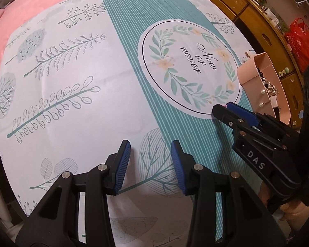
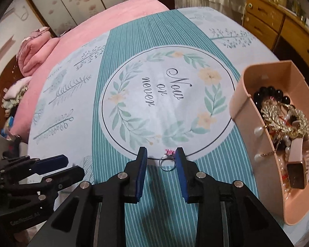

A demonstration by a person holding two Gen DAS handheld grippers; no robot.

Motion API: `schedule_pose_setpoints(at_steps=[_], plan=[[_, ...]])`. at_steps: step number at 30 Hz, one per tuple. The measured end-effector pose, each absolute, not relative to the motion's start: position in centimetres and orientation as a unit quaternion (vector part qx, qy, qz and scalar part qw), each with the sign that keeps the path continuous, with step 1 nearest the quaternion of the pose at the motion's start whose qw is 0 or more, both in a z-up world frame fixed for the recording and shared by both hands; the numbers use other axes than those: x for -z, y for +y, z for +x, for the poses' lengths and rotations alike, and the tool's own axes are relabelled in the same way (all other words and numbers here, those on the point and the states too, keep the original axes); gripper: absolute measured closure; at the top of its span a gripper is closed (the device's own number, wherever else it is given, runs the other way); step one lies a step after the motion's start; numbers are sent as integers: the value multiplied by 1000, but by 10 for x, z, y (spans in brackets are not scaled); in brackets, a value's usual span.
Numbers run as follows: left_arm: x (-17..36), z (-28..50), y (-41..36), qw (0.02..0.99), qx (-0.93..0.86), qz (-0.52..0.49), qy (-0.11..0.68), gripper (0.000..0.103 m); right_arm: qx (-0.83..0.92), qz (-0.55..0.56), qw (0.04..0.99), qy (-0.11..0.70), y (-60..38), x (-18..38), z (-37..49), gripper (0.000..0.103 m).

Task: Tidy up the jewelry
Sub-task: 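Grasp the pink-stone ring with the right tool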

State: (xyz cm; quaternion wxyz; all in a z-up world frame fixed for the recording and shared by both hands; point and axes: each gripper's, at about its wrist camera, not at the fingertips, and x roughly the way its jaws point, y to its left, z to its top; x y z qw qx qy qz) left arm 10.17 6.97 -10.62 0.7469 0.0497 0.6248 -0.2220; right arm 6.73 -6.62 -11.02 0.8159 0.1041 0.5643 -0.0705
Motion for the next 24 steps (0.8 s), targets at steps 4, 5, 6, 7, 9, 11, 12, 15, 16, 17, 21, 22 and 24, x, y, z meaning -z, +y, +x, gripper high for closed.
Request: schedule_pose_setpoints(at_steps=[4,5,6,7,9,11,12,15,16,17,21,22,24], plan=[[107,102,70,746,224,47,625,65,73,73,821,562,-61,112,67,85],[107,102,71,746,225,46,625,65,74,68,821,561,-61,112,67,87],[108,103,70,746,224,45,625,65,73,67,822,561,-61,112,66,89],[108,103,70,746,223,44,626,65,74,68,822,560,-63,111,64,90],[110,103,69,746,222,41,627,65,72,70,822,560,-65,111,64,94],[111,102,68,744,222,40,628,65,67,74,822,561,-69,110,63,94],[111,102,66,744,223,40,628,65,64,75,822,562,-70,110,63,94],[110,99,62,747,223,46,625,65,55,79,820,564,-71,110,63,94],[109,98,61,748,223,47,623,65,51,81,819,565,-71,109,63,94],[107,97,60,749,223,48,623,65,46,82,819,566,-70,107,62,94],[103,93,53,750,221,56,621,65,25,83,821,564,-65,96,58,95],[101,93,51,751,222,57,620,65,17,82,822,564,-64,91,55,95],[96,91,46,752,223,58,617,65,6,79,824,561,-63,81,50,95]])
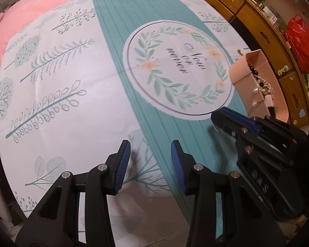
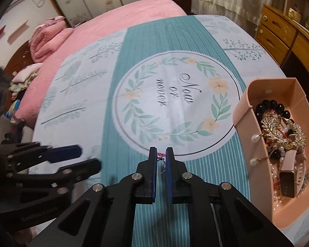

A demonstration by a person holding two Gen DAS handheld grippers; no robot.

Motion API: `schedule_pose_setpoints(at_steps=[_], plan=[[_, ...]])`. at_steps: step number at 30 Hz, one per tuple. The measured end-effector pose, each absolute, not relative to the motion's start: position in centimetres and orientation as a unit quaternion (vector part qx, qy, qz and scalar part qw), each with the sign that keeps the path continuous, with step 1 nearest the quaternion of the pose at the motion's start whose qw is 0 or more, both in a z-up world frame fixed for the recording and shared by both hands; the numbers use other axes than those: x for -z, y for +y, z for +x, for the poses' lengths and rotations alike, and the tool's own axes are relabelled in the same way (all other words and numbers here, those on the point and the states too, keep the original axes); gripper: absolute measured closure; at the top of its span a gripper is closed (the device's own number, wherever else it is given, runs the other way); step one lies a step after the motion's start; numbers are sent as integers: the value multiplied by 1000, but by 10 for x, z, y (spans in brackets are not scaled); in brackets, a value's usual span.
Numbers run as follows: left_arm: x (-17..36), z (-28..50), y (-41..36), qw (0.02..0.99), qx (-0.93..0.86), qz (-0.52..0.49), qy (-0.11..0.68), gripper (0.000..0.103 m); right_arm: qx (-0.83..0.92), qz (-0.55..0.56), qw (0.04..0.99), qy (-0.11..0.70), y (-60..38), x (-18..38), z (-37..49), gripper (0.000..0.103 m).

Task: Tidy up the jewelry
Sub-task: 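Grasp the pink-stone ring with the right tool, then carry the pink-stone ring into the pink box and open the right tool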

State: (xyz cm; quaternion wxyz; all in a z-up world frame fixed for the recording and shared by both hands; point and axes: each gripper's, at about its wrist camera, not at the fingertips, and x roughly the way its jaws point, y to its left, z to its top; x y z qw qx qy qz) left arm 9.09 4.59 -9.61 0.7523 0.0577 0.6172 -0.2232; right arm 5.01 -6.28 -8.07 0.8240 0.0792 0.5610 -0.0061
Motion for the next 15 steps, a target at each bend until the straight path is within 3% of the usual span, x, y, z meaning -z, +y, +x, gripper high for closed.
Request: schedule_pose_setpoints(at_steps=[15], plan=[[46,60,-47,770,247,86,582,65,13,79,832,549,-147,0,-9,95]])
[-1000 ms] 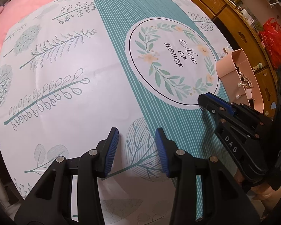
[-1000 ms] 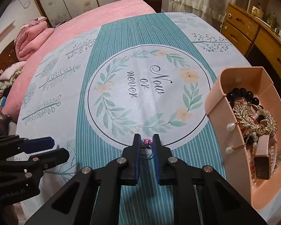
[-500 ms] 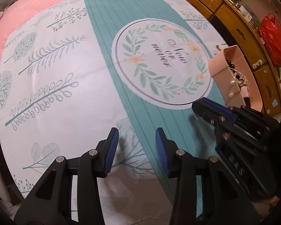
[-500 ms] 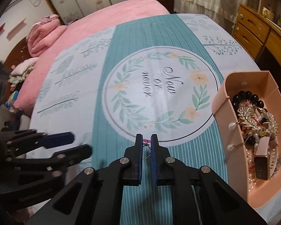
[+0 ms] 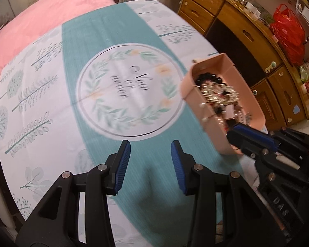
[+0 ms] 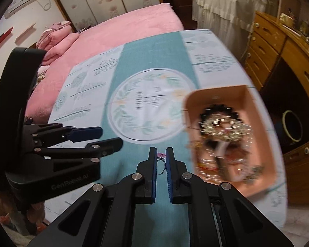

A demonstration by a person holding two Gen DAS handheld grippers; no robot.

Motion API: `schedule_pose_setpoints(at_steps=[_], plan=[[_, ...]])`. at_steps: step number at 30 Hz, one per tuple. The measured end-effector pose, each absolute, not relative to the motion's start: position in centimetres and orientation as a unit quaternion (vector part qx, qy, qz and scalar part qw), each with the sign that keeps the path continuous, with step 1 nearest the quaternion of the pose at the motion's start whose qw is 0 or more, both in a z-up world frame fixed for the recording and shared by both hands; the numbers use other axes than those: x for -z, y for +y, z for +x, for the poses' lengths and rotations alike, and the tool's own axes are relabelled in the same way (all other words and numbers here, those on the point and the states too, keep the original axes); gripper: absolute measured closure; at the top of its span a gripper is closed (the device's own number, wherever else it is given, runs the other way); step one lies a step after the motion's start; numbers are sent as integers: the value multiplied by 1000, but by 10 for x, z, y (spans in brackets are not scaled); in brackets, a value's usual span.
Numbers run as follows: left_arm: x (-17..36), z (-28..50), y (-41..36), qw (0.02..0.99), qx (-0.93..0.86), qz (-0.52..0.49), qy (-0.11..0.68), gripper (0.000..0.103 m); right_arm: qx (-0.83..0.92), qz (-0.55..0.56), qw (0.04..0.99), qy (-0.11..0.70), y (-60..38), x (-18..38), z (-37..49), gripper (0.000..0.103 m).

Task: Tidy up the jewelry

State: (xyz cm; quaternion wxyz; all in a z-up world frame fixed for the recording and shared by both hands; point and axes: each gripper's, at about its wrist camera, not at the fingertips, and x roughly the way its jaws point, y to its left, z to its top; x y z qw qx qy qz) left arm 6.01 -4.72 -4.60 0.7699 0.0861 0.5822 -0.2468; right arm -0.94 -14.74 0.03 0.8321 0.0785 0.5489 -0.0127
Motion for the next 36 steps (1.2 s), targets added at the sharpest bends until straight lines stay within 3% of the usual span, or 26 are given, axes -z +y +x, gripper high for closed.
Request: schedule_pose_setpoints(at_steps=[7,9,11,18,22,29,36], plan=[[39,46,-83,773,236,81,583,65,30,81,825,558,-218,-7,-26,95],[39,45,-89,774,229,76,586,62,28,75,823,562,-232,-6,-25,95],[37,43,-94,777,220,68,586,53,22,71,822,565,-244,-5,-25,95],[34,42,-104,786,188,50,586,52,-12,61,804,591,-259,10,-14,94],[29,43,-104,795,163,44,582,45,-30,53,804,591,-257,10,-10,94],[21,41,-94,807,126,24,576,44,-60,45,803,591,-253,5,-6,83],[10,33,-82,818,92,17,568,44,-76,45,807,584,-246,-12,-3,82]])
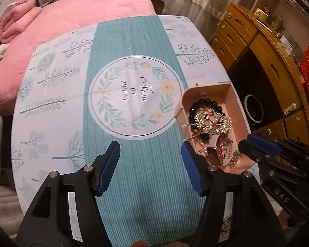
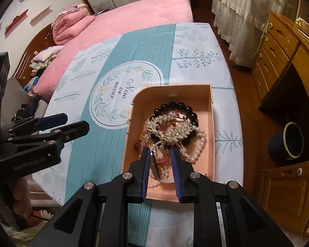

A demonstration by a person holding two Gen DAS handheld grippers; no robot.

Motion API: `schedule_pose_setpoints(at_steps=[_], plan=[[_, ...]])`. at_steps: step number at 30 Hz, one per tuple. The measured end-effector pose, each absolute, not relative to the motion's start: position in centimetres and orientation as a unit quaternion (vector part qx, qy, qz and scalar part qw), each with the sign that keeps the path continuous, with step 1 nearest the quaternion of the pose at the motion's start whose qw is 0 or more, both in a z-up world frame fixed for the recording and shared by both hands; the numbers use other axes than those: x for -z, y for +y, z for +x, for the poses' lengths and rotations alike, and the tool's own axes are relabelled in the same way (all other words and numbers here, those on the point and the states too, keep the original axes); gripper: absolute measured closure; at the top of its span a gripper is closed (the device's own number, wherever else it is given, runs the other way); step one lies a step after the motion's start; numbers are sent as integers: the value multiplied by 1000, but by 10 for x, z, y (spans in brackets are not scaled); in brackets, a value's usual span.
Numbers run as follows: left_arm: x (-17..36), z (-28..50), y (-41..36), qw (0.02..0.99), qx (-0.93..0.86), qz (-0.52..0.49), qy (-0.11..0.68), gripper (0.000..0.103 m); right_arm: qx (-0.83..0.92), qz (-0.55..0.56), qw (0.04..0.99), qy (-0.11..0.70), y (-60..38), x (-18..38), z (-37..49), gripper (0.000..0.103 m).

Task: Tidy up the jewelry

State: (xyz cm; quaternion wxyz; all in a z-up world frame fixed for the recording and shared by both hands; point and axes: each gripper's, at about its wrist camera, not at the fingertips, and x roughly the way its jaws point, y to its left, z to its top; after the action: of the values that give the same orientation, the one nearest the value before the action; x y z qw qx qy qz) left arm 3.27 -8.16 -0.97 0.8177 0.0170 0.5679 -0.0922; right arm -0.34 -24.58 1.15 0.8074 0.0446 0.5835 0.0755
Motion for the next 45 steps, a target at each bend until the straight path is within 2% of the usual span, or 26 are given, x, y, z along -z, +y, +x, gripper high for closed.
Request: schedule_pose_setpoints(at_steps=[4,8,10,23,45], plan=[[0,30,-74,825,74,14,561,44,-74,46,810,580,-237,-29,1,82],[-10,25,-69,831,54,7,553,44,-52,29,822,566,-228,-46,0,59],[-14,22,-67,834,48,8,550,44,-53,25,828,558,-222,-54,-2,54],[-16,5,-40,837,4,2,548,44,-41,19,823,566,-202,-58,-14,53],[-20,1,-41,844,7,14,536,44,-31,13,821,570,-199,-57,-14,53]])
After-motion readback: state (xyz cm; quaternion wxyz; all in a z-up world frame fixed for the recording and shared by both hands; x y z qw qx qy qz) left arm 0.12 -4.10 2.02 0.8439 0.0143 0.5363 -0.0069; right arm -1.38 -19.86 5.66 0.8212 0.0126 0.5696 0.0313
